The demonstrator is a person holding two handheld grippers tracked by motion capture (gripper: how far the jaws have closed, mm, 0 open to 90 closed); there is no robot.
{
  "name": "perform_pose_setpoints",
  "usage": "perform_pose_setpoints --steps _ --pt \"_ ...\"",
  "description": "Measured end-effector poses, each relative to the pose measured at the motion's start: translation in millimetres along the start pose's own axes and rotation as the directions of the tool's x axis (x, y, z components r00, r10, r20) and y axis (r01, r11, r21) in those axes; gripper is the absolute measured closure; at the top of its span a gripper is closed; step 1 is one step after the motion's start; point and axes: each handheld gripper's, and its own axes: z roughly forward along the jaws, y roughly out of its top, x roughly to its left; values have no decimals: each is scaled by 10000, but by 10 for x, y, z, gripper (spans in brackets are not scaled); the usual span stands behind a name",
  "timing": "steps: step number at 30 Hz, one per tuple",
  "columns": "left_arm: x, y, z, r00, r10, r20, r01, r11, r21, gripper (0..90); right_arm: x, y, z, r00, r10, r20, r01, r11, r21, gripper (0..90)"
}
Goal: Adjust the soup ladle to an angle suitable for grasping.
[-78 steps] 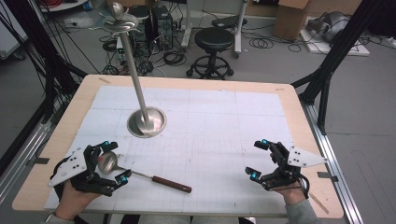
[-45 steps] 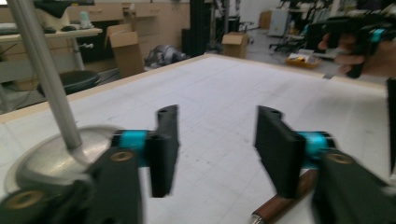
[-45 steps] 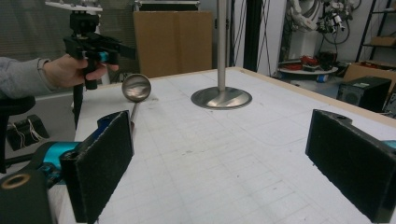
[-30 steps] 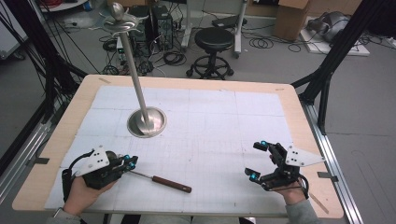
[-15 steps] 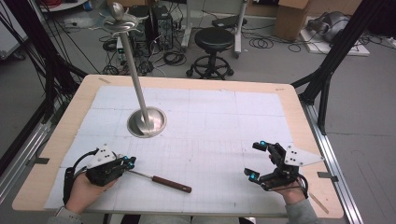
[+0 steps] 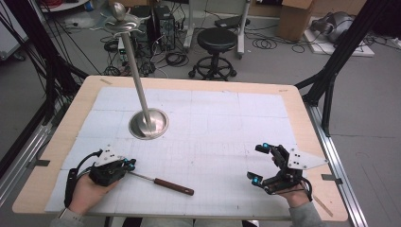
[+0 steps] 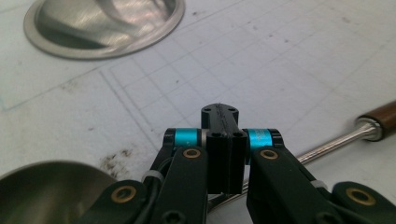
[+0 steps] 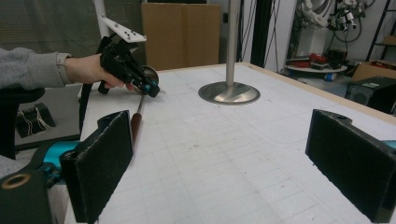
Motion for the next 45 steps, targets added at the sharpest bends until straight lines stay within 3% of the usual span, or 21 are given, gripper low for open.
perform_pose_setpoints --steps 1,5,14,22,36,38,42,43,44,45 --pt "18 -1 10 9997 -177 -140 179 9997 147 897 -1 1 -1 10000 -24 -3 24 10000 36 67" --pt "20 2 19 9993 -276 -268 282 9994 199 897 4 3 -3 10000 16 11 -16 10000 55 67" --pt "13 -16 -9 9976 -314 -622 346 9981 511 898 9 8 -11 10000 73 47 -73 10000 24 67" --pt "15 -97 -147 9984 -241 -519 277 9971 704 898 -1 8 -6 10000 54 25 -54 10000 16 67" --pt "-165 -179 -307 9917 -292 -1255 427 9934 1064 899 -14 6 6 9999 112 26 -112 9999 52 67" --pt "-188 -187 -324 9916 -337 -1251 461 9941 978 898 -17 6 12 10000 74 45 -74 10000 43 67" --pt "-264 -117 -387 9957 -128 -918 147 9997 204 898 -17 5 18 9999 155 24 -156 9998 107 67" --pt "-297 -105 -394 9979 -85 -645 87 10000 21 898 -18 5 17 9999 145 16 -145 9998 108 67" --pt "-297 -105 -394 9979 -85 -645 87 10000 21 898 -18 5 17 9999 145 16 -145 9998 108 67" --pt "-335 -98 -399 9996 90 -270 -93 9999 -117 898 -28 6 18 10000 30 53 -31 10000 58 67"
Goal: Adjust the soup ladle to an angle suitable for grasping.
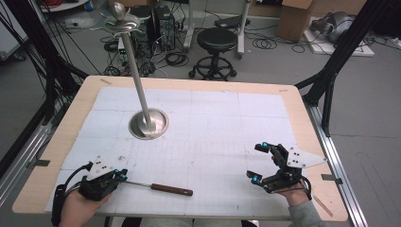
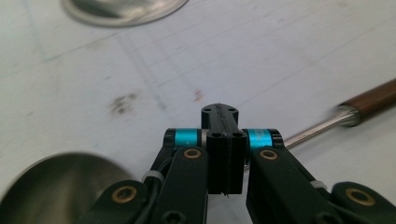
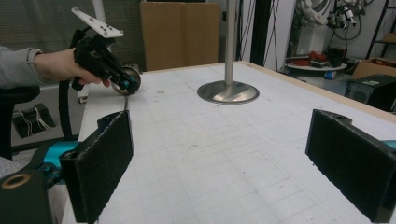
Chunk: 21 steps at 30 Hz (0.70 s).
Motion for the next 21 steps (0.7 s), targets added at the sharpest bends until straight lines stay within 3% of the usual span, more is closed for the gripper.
perform_pose_setpoints --steps 1,2,3,4,6,14,21 --pt "-84 2 16 9986 235 478 -232 9997 -58 898 5 1 -5 10000 89 -15 -89 10000 29 67" --pt "-84 2 16 9986 235 478 -232 9997 -58 898 5 1 -5 10000 89 -15 -89 10000 29 67" --pt "-139 -1 32 9945 603 854 -602 9982 -49 898 7 0 -6 9999 107 -24 -107 9999 16 67" --pt "-208 -4 58 9855 1041 1339 -1050 9945 -2 898 8 1 -10 10000 82 -11 -82 10000 3 67" --pt "-251 -10 89 9716 1520 1812 -1529 9882 -92 898 9 1 -11 10000 56 -19 -56 10000 -7 67" --pt "-270 -32 172 9616 1589 2238 -1679 9856 215 898 7 0 -8 10000 79 0 -79 10000 14 67" --pt "-263 -42 233 9624 1572 2215 -1709 9843 443 897 11 1 -6 10000 61 14 -61 10000 -7 67"
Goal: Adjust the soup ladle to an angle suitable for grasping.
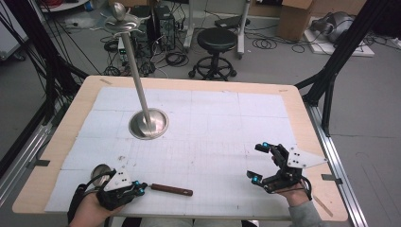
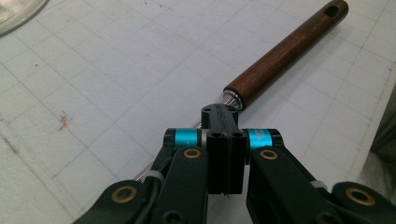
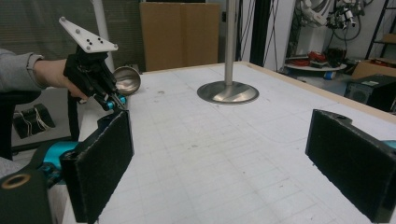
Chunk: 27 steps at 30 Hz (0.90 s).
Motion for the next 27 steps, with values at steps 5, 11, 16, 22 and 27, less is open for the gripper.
perform_pose_setpoints --steps 5,11,16,22,27 --pt "17 13 35 9998 -9 -223 10 10000 63 898 0 -3 6 10000 47 -64 -46 10000 82 67" --pt "36 71 113 9983 -167 -565 166 9999 -21 898 0 -6 10 10000 12 -48 -12 9999 155 67" --pt "75 121 171 9969 -225 -751 226 9997 6 897 -1 -7 16 10000 -10 -59 11 9999 158 67" --pt "130 166 234 9948 -411 -936 405 9991 -77 896 2 -6 12 10000 29 -57 -28 9999 171 67" --pt "209 214 301 9912 -620 -1170 606 9980 -155 896 1 -6 10 10000 43 -48 -43 9999 164 67"
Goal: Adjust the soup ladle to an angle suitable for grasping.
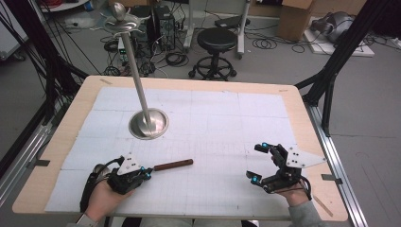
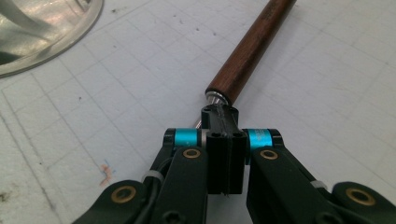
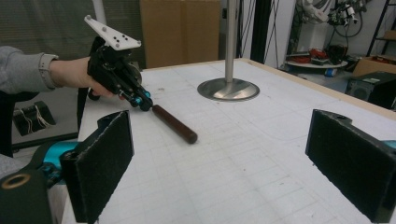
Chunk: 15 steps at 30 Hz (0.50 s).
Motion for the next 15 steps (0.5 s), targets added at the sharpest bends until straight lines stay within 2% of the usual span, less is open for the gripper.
perform_pose_setpoints --steps 6,8,14,15 --pt "52 16 28 9989 -250 -396 247 9997 -77 896 -7 1 0 9999 -105 19 105 9999 -39 67" --pt "61 18 31 9983 -291 -506 288 9996 -62 896 0 0 0 10000 4 -4 -4 10000 1 67" --pt "106 30 58 9934 -681 -918 668 9976 -164 896 -3 -1 0 10000 -4 14 4 10000 13 67" --pt "112 33 57 9932 -650 -971 642 9979 -116 896 1 0 0 10000 55 11 -55 10000 10 67"
